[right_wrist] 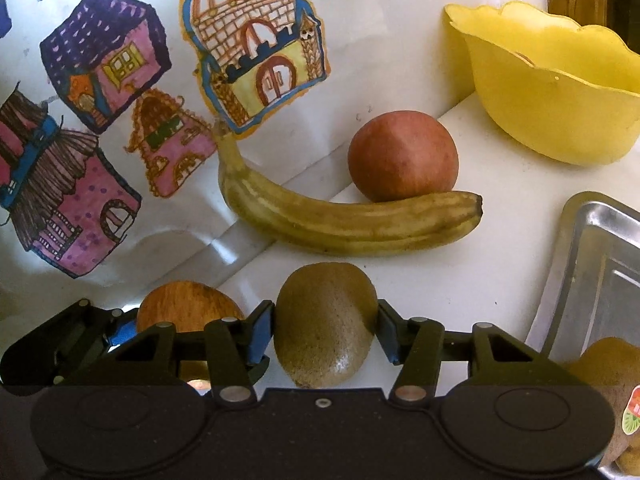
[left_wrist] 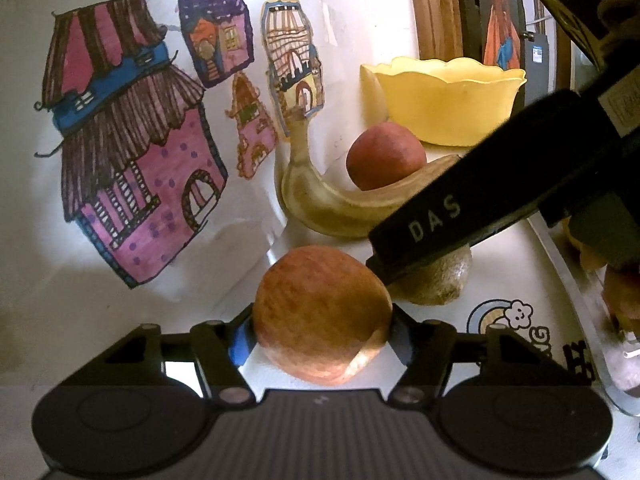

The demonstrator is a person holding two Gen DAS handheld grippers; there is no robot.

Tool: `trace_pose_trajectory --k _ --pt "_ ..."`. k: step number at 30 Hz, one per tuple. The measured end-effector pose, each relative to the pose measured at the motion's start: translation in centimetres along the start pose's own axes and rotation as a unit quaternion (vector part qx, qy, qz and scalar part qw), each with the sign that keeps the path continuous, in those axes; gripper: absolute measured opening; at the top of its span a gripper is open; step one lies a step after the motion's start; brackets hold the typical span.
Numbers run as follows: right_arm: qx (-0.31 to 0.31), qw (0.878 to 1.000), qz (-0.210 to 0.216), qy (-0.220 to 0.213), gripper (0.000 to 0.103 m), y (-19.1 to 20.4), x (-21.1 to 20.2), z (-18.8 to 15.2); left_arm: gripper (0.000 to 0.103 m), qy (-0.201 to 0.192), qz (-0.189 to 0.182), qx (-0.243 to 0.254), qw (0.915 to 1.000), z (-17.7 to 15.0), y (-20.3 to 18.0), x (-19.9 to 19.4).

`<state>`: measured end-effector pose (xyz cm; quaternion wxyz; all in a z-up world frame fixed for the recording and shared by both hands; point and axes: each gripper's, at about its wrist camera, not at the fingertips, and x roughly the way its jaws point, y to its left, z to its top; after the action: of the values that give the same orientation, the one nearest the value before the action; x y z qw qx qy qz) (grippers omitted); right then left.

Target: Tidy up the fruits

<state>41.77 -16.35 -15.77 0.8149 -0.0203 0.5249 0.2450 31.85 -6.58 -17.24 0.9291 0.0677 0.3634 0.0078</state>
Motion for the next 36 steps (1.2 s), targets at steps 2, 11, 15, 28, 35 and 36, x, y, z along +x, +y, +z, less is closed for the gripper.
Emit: trace_pose_trajectory --k 2,11,15,28,35,36 --pt "-0.009 1.0 -0.006 -0.003 0.056 0.3 0.0 -0.3 0.07 -0.001 0.0 0.001 1.0 0.0 -0.1 0.0" --pt "-0.036 0.998 -0.041 -0.022 0.055 1.4 -0.5 -1.5 0.069 0.008 -0.006 -0.008 0.9999 0.0 0.2 -0.2" --pt "-0.031 0.998 -0.048 -0.026 0.054 1.2 -0.9 -2.2 0.069 0.009 -0.006 -0.013 0.9999 -0.3 0.1 -0.7" --pt "-0.007 0.998 -0.036 -0.042 0.054 0.1 -3.4 -5.5 0.069 0.01 -0.015 -0.017 0.9997 -1.0 -1.1 -2.0" --pt "-0.004 0.998 -0.037 -0.053 0.054 -0.6 -4.9 -6.5 0.069 0.003 -0.034 -0.018 0.9992 -1.5 -2.1 -2.7" --pt "-0.003 0.998 -0.038 -0.056 0.054 -0.7 -5.2 -6.7 0.069 0.002 -0.038 -0.019 0.9991 -1.5 -2.2 -2.8"
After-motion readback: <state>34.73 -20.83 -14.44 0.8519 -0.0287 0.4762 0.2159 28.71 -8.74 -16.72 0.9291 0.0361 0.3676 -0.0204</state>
